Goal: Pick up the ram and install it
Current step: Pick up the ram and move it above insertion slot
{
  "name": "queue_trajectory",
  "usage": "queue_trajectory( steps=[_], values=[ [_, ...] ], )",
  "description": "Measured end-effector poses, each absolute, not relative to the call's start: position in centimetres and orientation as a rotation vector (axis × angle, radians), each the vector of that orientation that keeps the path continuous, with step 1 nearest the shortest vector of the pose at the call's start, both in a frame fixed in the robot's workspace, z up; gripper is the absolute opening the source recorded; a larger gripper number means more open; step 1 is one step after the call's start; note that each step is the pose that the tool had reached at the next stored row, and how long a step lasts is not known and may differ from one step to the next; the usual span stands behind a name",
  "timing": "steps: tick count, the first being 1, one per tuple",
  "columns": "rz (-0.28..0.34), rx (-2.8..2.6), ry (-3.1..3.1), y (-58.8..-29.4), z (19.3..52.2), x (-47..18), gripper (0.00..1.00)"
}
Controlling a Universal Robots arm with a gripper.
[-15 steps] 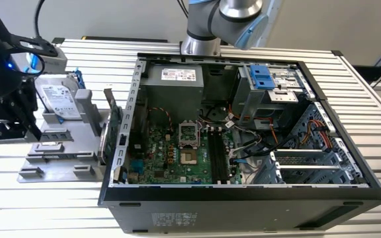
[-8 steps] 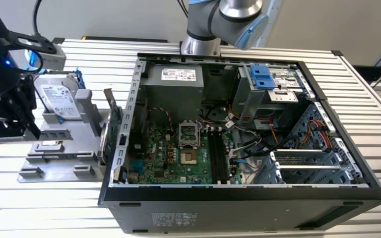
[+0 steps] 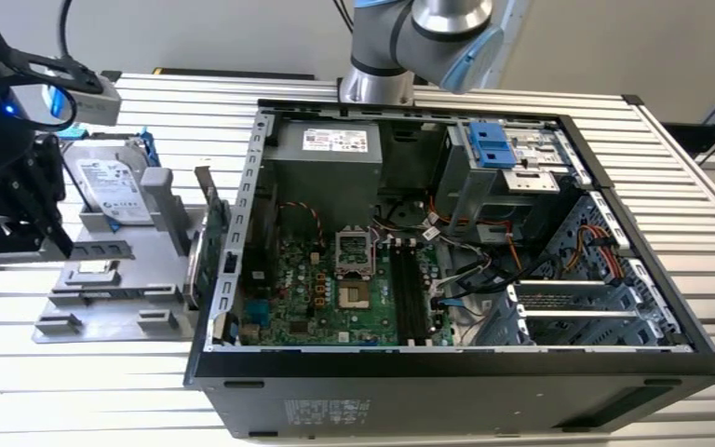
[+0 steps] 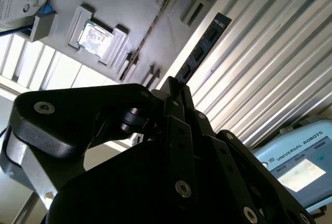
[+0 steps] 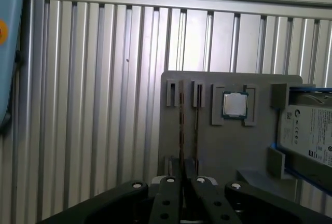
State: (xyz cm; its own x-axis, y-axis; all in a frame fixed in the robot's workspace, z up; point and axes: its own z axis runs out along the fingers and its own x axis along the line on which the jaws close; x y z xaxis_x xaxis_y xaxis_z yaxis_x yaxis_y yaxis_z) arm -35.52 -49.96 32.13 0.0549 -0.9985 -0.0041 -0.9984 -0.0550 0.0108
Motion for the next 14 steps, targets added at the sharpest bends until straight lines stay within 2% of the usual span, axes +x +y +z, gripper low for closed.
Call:
queue_trajectory(
  steps=[14],
  values=[
    [-0.016, 2.278, -2.156, -49.95, 32.86, -35.53, 0.0]
  ],
)
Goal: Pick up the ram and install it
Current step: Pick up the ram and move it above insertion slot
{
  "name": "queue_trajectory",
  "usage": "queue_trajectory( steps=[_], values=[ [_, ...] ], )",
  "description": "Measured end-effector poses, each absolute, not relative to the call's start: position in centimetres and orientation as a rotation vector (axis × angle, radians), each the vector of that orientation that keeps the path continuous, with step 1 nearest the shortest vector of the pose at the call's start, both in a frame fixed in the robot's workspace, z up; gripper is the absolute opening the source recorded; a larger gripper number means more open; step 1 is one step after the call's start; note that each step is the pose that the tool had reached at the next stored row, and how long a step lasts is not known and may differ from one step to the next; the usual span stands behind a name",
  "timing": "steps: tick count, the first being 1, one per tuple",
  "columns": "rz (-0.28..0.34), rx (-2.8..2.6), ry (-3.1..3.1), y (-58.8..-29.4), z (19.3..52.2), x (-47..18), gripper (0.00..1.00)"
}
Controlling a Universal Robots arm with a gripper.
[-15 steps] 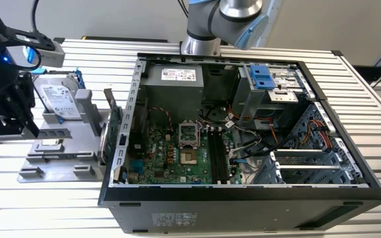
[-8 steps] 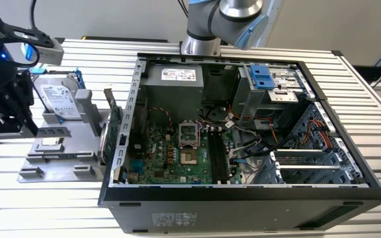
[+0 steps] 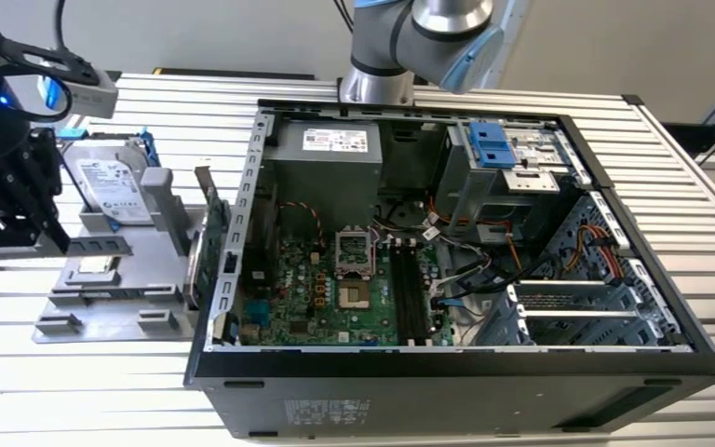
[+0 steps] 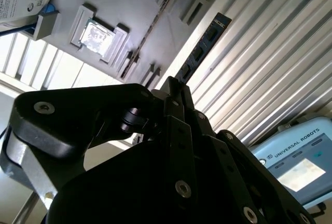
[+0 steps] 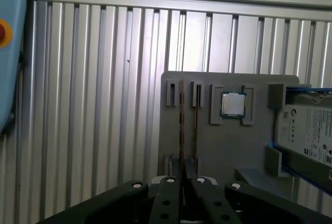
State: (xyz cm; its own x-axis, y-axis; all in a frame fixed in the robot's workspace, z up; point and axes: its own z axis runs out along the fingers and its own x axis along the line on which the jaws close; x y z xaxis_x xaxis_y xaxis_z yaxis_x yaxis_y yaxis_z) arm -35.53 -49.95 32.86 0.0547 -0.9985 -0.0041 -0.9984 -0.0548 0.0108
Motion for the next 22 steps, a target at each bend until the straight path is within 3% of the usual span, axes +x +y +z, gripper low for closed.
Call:
queue_trajectory(
  steps=[22],
  values=[
    [-0.016, 2.278, -2.156, -49.95, 33.68, -35.53, 0.0]
  ],
)
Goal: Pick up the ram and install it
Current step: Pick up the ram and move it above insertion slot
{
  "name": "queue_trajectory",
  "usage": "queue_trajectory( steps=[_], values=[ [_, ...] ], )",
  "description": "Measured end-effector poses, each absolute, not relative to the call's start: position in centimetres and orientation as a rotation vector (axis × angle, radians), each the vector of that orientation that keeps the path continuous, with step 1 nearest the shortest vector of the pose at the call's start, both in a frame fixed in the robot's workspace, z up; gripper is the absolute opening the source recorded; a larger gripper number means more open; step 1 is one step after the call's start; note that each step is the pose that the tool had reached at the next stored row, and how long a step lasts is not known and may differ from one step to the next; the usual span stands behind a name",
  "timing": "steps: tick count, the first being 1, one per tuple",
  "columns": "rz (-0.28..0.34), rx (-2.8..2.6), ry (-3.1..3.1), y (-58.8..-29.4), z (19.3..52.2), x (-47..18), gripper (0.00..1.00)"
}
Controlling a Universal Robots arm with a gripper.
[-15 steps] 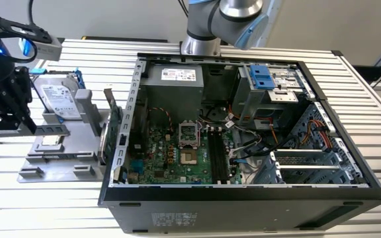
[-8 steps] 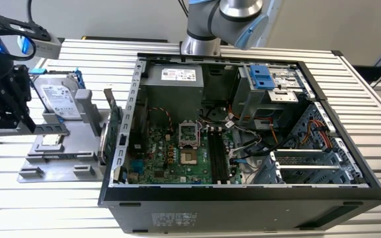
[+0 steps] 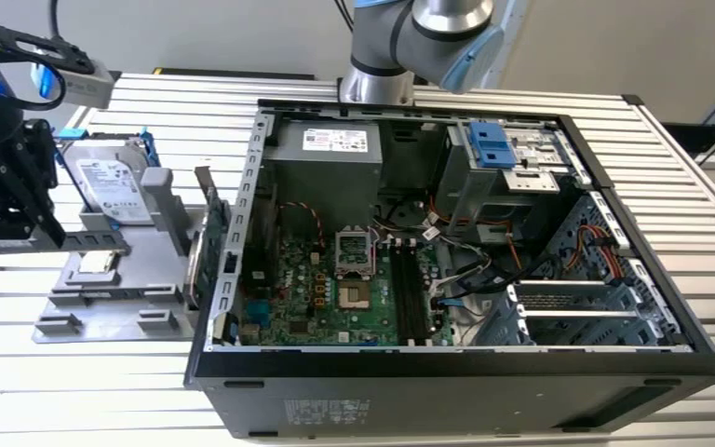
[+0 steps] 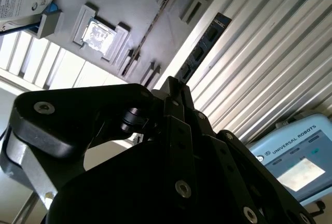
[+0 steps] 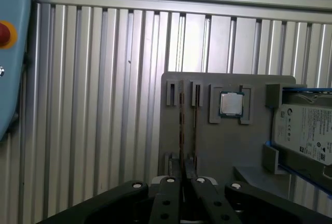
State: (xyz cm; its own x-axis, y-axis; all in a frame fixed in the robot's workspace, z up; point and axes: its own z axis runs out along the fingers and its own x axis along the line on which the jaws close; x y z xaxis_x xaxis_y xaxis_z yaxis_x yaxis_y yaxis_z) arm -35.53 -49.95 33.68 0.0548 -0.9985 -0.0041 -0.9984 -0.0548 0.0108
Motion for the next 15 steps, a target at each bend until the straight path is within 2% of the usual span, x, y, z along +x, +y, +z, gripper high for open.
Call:
queue_trajectory(
  steps=[15],
  values=[
    [-0.016, 2.278, -2.156, -49.96, 34.13, -35.52, 0.0]
  ],
)
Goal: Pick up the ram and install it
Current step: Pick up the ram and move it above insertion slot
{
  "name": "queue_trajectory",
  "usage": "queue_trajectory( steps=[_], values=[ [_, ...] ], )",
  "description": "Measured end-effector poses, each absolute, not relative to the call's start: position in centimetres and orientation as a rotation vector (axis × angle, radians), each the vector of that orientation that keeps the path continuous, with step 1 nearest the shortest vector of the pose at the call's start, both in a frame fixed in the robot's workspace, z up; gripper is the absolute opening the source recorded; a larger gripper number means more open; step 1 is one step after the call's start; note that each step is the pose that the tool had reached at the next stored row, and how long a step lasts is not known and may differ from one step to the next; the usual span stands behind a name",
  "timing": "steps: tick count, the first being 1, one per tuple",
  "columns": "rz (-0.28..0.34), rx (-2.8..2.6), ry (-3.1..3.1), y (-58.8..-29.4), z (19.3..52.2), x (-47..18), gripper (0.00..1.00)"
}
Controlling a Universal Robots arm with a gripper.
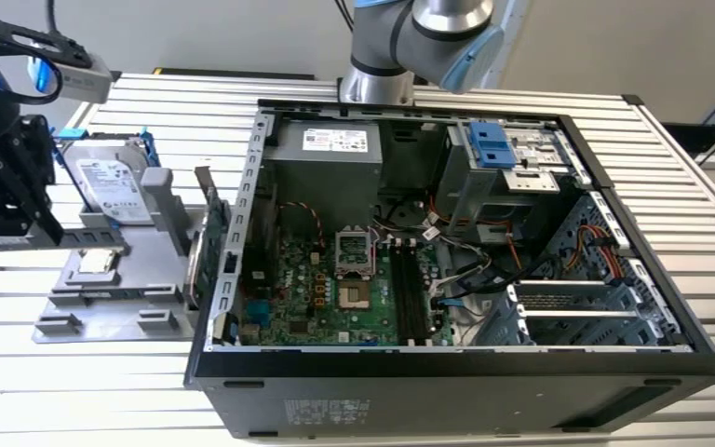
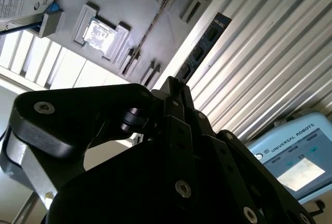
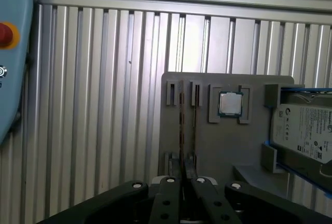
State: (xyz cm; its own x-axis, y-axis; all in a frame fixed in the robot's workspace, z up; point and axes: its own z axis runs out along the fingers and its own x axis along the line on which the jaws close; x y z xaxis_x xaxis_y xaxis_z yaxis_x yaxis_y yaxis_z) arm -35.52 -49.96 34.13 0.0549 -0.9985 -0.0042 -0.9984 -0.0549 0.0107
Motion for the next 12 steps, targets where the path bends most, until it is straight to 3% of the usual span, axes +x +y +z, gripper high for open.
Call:
queue_trajectory(
  steps=[12],
  values=[
    [-0.016, 2.278, -2.156, -49.96, 34.47, -35.52, 0.0]
  ],
)
